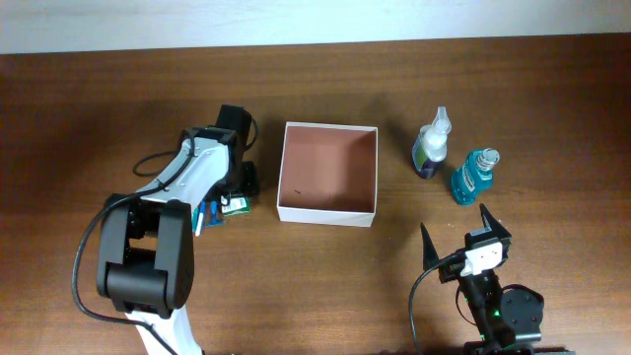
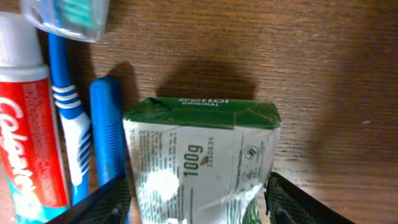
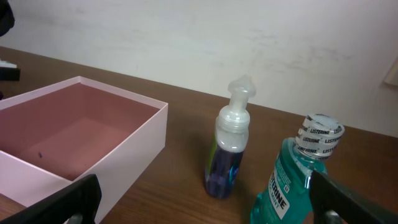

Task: Pack container
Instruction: 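Lower the left gripper and grasp the green-white soap bar, then lift the soap bar with the left gripper and carry it into the pink box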

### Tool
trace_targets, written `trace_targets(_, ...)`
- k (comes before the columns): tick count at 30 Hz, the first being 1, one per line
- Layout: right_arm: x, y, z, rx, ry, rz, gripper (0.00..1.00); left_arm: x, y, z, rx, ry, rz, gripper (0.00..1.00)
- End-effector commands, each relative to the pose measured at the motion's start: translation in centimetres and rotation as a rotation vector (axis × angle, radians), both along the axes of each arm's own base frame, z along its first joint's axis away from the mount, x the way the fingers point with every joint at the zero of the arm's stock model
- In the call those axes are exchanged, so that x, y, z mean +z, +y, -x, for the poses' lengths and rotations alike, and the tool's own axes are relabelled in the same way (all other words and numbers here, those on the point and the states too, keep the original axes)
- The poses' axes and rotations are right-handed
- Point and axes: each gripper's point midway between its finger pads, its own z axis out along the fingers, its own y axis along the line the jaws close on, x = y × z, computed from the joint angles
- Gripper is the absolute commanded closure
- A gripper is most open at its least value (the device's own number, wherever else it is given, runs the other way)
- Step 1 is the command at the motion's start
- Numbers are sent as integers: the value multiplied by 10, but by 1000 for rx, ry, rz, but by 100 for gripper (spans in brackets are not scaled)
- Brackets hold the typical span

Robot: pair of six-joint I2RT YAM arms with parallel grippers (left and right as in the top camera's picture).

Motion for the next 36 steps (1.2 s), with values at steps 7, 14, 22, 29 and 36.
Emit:
trace_targets(7, -2, -2, 0, -10, 2, -4, 2, -3, 2, 7, -2, 2, -4, 41)
trace_targets(14, -2, -2, 0, -10, 2, -4, 2, -3, 2, 7, -2, 4, -5, 55)
trace_targets(22, -2, -2, 0, -10, 2, -4, 2, 15, 1, 2, -6, -18, -1, 57)
trace_targets(29, -2, -2, 0, -10, 2, -4, 2, 45, 0, -4, -8, -98, 16, 57)
trace_targets(36, -2, -2, 0, -10, 2, -4, 2, 82, -3, -5, -10, -184, 47, 57)
